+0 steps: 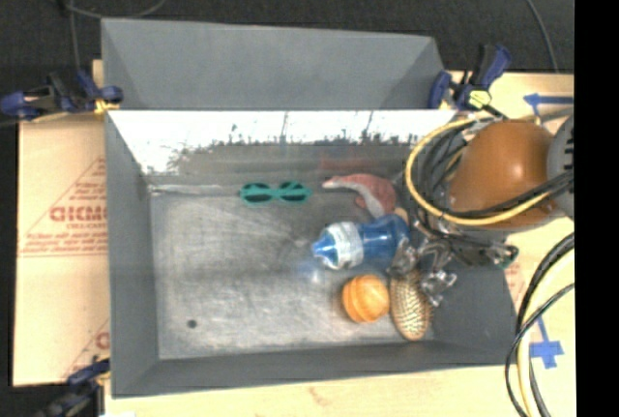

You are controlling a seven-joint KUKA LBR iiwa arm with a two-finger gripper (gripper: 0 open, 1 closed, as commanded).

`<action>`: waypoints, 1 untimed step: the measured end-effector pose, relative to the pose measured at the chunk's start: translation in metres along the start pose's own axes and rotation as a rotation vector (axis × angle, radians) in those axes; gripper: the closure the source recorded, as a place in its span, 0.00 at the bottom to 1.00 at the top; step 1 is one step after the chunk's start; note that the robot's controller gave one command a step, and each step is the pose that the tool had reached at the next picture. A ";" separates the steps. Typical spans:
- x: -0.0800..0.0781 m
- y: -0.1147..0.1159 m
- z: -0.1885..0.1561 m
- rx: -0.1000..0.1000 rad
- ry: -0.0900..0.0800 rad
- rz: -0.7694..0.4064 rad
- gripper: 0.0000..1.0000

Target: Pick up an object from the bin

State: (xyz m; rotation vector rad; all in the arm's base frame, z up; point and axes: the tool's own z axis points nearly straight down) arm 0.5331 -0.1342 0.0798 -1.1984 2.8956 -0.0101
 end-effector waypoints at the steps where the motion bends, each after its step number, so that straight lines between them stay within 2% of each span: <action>1: -0.030 -0.007 -0.134 -0.003 -0.002 -0.223 1.00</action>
Offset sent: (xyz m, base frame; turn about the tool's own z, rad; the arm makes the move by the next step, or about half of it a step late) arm 0.0000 0.0000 0.0000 0.0000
